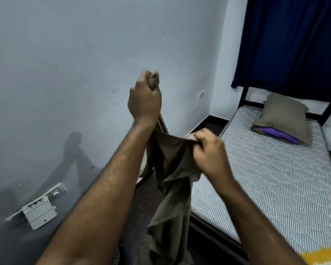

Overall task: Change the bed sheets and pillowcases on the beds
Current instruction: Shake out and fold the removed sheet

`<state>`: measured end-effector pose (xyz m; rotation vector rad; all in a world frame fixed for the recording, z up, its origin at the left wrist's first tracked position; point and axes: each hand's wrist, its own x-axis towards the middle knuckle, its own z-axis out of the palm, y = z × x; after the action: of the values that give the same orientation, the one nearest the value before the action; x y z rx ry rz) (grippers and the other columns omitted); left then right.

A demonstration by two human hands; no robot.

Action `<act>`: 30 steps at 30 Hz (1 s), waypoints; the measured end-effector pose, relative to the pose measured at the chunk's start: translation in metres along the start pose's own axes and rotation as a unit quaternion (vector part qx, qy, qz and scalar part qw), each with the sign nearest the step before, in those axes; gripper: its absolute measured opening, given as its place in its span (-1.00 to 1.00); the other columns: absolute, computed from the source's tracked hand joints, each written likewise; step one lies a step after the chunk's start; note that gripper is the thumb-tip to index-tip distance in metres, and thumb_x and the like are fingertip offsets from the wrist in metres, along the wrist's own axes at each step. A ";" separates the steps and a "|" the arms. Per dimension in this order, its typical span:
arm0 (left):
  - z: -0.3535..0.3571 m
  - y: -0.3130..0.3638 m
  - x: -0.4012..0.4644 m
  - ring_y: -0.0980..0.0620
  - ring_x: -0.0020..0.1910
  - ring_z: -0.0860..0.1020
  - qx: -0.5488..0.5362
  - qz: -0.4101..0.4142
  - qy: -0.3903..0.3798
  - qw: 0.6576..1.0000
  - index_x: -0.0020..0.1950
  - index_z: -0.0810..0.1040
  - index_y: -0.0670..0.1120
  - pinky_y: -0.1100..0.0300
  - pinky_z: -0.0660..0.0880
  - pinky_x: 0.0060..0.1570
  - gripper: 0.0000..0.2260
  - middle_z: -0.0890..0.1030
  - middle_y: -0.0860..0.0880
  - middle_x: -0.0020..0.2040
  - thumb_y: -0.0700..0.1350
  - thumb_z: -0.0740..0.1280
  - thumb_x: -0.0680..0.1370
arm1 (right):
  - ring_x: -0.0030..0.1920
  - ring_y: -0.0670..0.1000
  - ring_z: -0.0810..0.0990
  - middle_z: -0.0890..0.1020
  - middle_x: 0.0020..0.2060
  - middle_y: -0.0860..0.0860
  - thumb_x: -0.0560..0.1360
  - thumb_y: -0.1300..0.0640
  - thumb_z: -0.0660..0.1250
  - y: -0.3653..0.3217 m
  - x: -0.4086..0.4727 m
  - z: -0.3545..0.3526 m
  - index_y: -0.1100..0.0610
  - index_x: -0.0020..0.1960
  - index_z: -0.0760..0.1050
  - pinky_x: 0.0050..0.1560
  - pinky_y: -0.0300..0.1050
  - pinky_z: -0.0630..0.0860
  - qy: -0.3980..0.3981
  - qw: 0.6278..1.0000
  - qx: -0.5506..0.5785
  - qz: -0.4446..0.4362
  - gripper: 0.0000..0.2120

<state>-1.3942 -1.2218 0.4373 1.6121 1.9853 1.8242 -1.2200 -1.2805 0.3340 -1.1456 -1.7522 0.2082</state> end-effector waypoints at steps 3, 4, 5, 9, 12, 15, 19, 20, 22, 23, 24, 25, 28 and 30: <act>-0.009 -0.019 -0.013 -0.22 0.15 0.57 0.286 -0.003 -0.149 0.947 0.03 0.61 -0.03 -0.01 0.40 0.09 -0.66 0.67 -0.13 0.04 0.23 0.26 0.60 | -0.32 -0.11 0.46 0.48 -0.34 -0.01 0.56 0.18 0.37 -0.007 0.022 -0.022 0.21 -0.29 0.50 -0.22 -0.26 0.35 0.013 0.999 0.015 -0.027 -0.74; -0.009 -0.021 -0.020 -0.19 0.22 0.53 0.262 0.013 -0.166 0.951 0.08 0.62 0.00 -0.02 0.35 0.16 -0.59 0.64 -0.10 0.10 0.30 0.22 0.58 | -0.35 -0.12 0.42 0.43 -0.39 -0.04 0.57 0.12 0.37 -0.006 0.028 -0.020 0.16 -0.33 0.44 -0.26 -0.27 0.32 0.005 1.000 0.021 -0.019 -0.68; -0.010 -0.019 -0.033 -0.14 0.25 0.50 0.186 0.057 -0.182 0.964 0.14 0.62 0.03 -0.03 0.32 0.21 -0.54 0.61 -0.06 0.14 0.35 0.17 0.58 | -0.38 -0.14 0.37 0.38 -0.42 -0.02 0.58 0.02 0.35 -0.004 0.035 -0.018 0.13 -0.36 0.37 -0.28 -0.20 0.32 0.000 0.999 0.035 -0.002 -0.61; -0.005 -0.011 -0.099 0.07 0.10 0.61 -0.156 0.139 -0.276 0.938 0.21 0.58 -0.01 -0.03 0.54 0.12 -0.60 0.65 0.05 0.04 0.24 0.29 0.55 | -0.35 0.01 0.41 0.49 -0.40 0.27 0.52 -0.26 0.33 -0.007 0.048 -0.016 0.28 -0.27 0.47 -0.31 0.22 0.43 -0.039 0.974 0.207 0.086 -0.42; 0.002 -0.019 -0.108 0.05 0.08 0.65 -0.227 0.049 -0.302 0.925 0.18 0.58 -0.06 -0.07 0.58 0.14 -0.56 0.69 -0.01 0.03 0.20 0.47 0.45 | -0.26 0.11 0.54 0.62 -0.25 0.42 0.51 -0.18 0.43 -0.016 0.045 -0.020 0.34 -0.19 0.60 -0.23 0.17 0.48 -0.098 0.935 0.323 0.104 -0.47; -0.004 -0.024 -0.100 -0.05 0.01 0.66 -0.352 -0.028 -0.297 0.887 0.05 0.65 -0.19 -0.10 0.56 0.12 -0.75 0.72 -0.17 -0.01 -0.09 0.54 0.46 | -0.24 0.06 0.59 0.68 -0.23 0.30 0.52 -0.12 0.42 -0.017 0.038 -0.021 0.40 -0.08 0.62 -0.19 -0.06 0.50 -0.135 0.910 0.371 0.126 -0.49; -0.017 -0.011 -0.097 0.10 -0.22 0.61 -0.391 -0.066 -0.176 0.901 -0.11 0.66 -0.21 0.22 0.55 -0.15 -0.96 0.70 -0.04 -0.21 -0.28 0.44 0.55 | -0.19 0.04 0.59 0.66 -0.22 0.22 0.58 -0.06 0.33 -0.006 0.024 -0.018 0.34 -0.04 0.63 -0.15 -0.11 0.52 -0.132 0.880 0.428 0.158 -0.58; -0.019 -0.009 -0.094 0.12 -0.27 0.58 -0.402 -0.087 -0.160 0.897 -0.15 0.64 -0.17 0.23 0.53 -0.20 -0.89 0.66 0.00 -0.26 -0.24 0.42 0.58 | -0.14 0.09 0.60 0.68 -0.15 0.27 0.59 -0.03 0.33 -0.003 0.020 -0.015 0.32 -0.02 0.65 -0.08 -0.06 0.54 -0.118 0.875 0.440 0.165 -0.61; -0.022 -0.008 -0.087 0.12 -0.30 0.49 -0.416 -0.115 -0.161 0.887 -0.21 0.55 -0.09 0.21 0.47 -0.26 -0.78 0.55 0.03 -0.31 -0.12 0.34 0.64 | -0.11 0.12 0.57 0.67 -0.13 0.30 0.62 0.10 0.33 0.003 0.014 -0.010 0.30 0.01 0.65 -0.05 -0.02 0.50 -0.089 0.886 0.421 0.174 -0.74; -0.023 -0.008 -0.086 0.11 -0.31 0.44 -0.419 -0.113 -0.167 0.885 -0.21 0.50 -0.06 0.18 0.44 -0.26 -0.75 0.50 0.03 -0.32 -0.09 0.30 0.67 | -0.12 0.10 0.55 0.67 -0.14 0.25 0.62 0.17 0.33 0.005 0.013 -0.008 0.27 0.02 0.65 -0.05 -0.04 0.48 -0.073 0.895 0.404 0.177 -0.82; -0.022 -0.008 -0.086 0.10 -0.31 0.41 -0.414 -0.104 -0.173 0.888 -0.22 0.47 -0.04 0.14 0.41 -0.25 -0.73 0.46 0.03 -0.32 -0.07 0.27 0.68 | -0.13 0.07 0.55 0.67 -0.16 0.17 0.61 0.24 0.34 0.005 0.012 -0.009 0.24 0.04 0.65 -0.06 -0.10 0.48 -0.062 0.902 0.390 0.178 -0.88; -0.021 -0.007 -0.088 0.09 -0.31 0.39 -0.402 -0.093 -0.177 0.894 -0.23 0.45 -0.02 0.12 0.39 -0.26 -0.71 0.44 0.04 -0.33 -0.06 0.26 0.69 | -0.15 0.02 0.55 0.67 -0.17 0.12 0.59 0.27 0.35 0.005 0.012 -0.009 0.22 0.05 0.65 -0.08 -0.17 0.49 -0.050 0.907 0.378 0.180 -0.89; -0.018 -0.002 -0.094 0.14 -0.36 0.32 -0.390 -0.084 -0.165 0.902 -0.25 0.41 -0.03 0.20 0.34 -0.34 -0.69 0.37 0.07 -0.36 -0.07 0.26 0.69 | -0.17 -0.11 0.60 0.71 -0.12 0.09 0.57 0.31 0.37 0.003 0.013 -0.014 0.22 0.07 0.66 -0.13 -0.30 0.51 -0.020 0.911 0.372 0.175 -0.88; -0.019 0.001 -0.094 0.13 -0.37 0.30 -0.394 -0.100 -0.159 0.900 -0.25 0.39 -0.02 0.17 0.32 -0.35 -0.69 0.35 0.06 -0.36 -0.06 0.25 0.70 | -0.11 -0.09 0.62 0.72 -0.07 0.10 0.58 0.33 0.36 -0.003 0.012 -0.016 0.20 0.08 0.66 -0.05 -0.27 0.56 -0.014 0.910 0.379 0.167 -0.85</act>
<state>-1.3601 -1.2966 0.3880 1.2649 1.0079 1.7781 -1.2094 -1.2780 0.3513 -0.8363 -1.2802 1.0205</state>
